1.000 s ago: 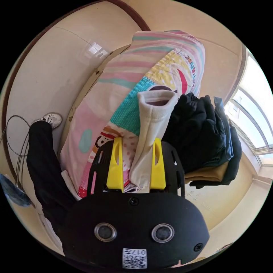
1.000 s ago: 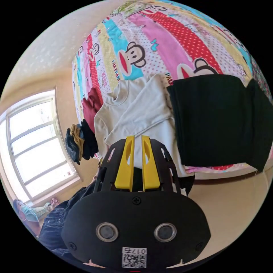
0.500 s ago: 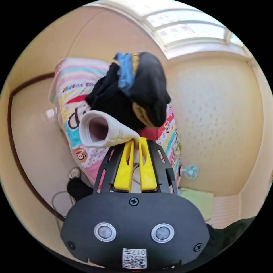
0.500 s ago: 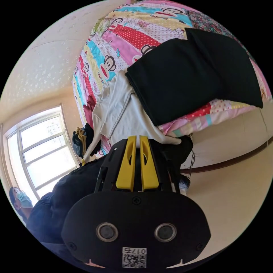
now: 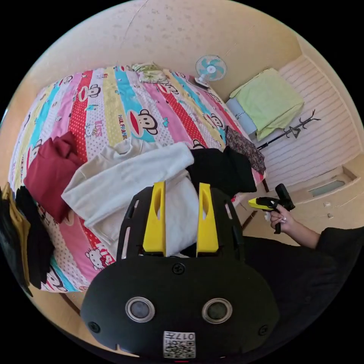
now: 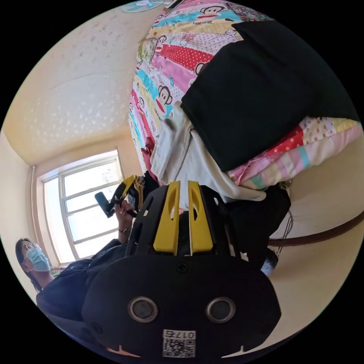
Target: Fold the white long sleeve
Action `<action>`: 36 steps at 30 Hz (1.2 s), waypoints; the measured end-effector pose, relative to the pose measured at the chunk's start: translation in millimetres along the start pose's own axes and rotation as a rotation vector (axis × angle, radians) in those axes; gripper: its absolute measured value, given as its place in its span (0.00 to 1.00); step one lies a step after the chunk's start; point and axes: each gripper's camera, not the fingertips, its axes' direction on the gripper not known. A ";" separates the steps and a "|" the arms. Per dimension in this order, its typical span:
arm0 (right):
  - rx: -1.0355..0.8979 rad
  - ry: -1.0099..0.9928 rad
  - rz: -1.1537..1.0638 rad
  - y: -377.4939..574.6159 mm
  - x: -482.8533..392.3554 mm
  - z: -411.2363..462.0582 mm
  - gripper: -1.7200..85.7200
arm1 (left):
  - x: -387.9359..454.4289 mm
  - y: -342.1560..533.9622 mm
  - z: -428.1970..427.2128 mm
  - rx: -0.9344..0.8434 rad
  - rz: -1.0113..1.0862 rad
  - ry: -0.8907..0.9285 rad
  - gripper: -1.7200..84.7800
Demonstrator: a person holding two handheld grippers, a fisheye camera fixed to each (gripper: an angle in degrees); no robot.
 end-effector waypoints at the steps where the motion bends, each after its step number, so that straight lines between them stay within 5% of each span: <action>1: -0.038 0.060 -0.018 0.1 1.4 3.2 0.07 | -5.0 8.6 5.7 -0.006 -0.031 0.011 0.16; 9: -0.314 0.469 -0.105 -17.8 27.6 60.8 0.14 | -153.6 174.2 74.7 -0.337 -0.615 -0.019 0.18; 16: -0.636 0.850 -0.357 -46.5 72.2 138.9 0.17 | -208.5 258.0 161.9 -0.623 -0.513 0.043 0.21; 19: -0.738 0.764 -0.364 -65.5 98.7 153.7 0.17 | -222.0 264.0 189.5 -0.553 -0.442 0.147 0.22; 23: -0.767 0.714 -0.394 -81.2 113.6 156.5 0.13 | -235.1 262.7 224.3 -0.572 -0.289 0.060 0.21; 28: -0.832 0.634 -0.506 -63.9 96.7 114.4 0.06 | -247.6 271.2 218.9 -0.551 -0.292 0.130 0.03; 32: -0.814 0.298 -0.464 -57.6 47.2 18.5 0.05 | -247.2 295.5 146.0 -0.514 -0.331 0.408 0.01; 36: -0.653 0.038 -0.436 -66.5 -14.4 -78.8 0.04 | -250.3 299.1 -22.3 -0.185 -0.340 0.587 0.01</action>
